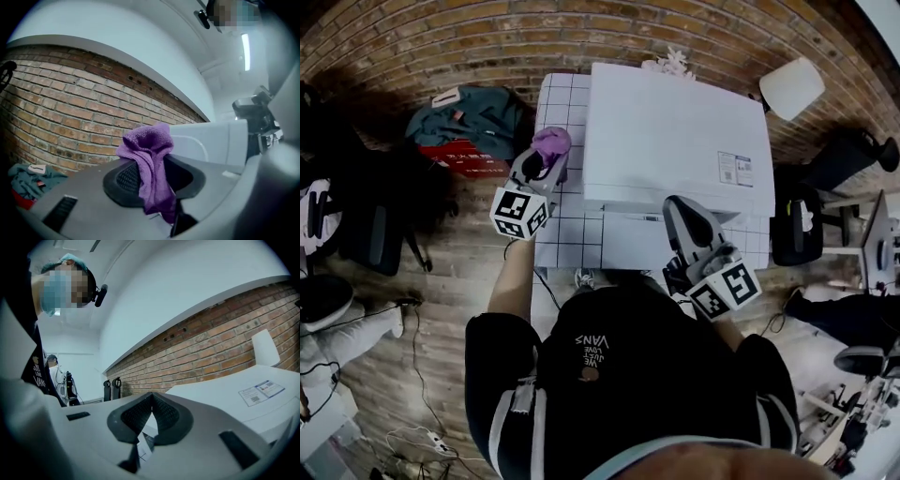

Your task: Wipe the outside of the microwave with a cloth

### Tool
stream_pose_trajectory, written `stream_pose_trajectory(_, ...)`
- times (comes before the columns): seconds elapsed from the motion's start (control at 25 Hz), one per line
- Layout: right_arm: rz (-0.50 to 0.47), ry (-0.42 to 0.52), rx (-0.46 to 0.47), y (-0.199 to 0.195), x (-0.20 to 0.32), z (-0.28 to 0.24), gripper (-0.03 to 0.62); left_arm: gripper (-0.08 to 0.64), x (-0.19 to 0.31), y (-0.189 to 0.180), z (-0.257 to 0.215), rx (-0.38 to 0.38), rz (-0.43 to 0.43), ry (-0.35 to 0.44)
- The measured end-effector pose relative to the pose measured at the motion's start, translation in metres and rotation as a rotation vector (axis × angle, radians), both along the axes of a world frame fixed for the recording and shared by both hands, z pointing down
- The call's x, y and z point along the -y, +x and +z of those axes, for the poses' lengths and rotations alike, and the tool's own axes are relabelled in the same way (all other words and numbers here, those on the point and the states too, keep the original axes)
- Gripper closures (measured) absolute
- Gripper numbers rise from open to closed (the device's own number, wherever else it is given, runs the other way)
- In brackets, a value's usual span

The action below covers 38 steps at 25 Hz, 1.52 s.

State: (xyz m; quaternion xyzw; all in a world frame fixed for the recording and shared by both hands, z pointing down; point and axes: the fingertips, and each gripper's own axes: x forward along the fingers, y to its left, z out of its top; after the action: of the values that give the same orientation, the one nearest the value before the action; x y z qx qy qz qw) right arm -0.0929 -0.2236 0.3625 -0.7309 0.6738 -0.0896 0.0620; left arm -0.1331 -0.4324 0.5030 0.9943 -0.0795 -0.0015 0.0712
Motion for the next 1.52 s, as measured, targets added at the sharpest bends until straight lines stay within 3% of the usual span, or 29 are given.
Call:
stream_pose_trajectory(0.32,-0.125,-0.02,0.032,-0.045,0.016,0.018,0.595,0.428,-0.072,-0.057,0.03,0.007,-0.011,-0.025)
stream_pose_trajectory(0.52,-0.147,-0.027,0.028,-0.051,0.02,0.018,0.595,0.428,-0.096,-0.059,0.04,0.006,0.023,-0.032)
stream_pose_trajectory(0.84,-0.095,-0.03,0.017,-0.032,0.015,0.014,0.595,0.428,-0.065,-0.023,0.038,-0.01,0.031,-0.05)
stream_pose_trajectory(1.12,-0.03,-0.03,0.012,-0.011,0.009,0.011,0.595,0.428,0.0,0.041,0.026,-0.03,0.032,-0.025)
stream_pose_trajectory(1.28,0.019,-0.037,0.012,0.0,0.001,0.012,0.595,0.428,0.04,0.08,0.022,-0.005,0.036,-0.001)
stream_pose_trajectory(1.52,0.098,-0.057,0.008,0.017,-0.017,0.014,0.595,0.428,0.082,0.12,0.019,0.001,-0.004,-0.041)
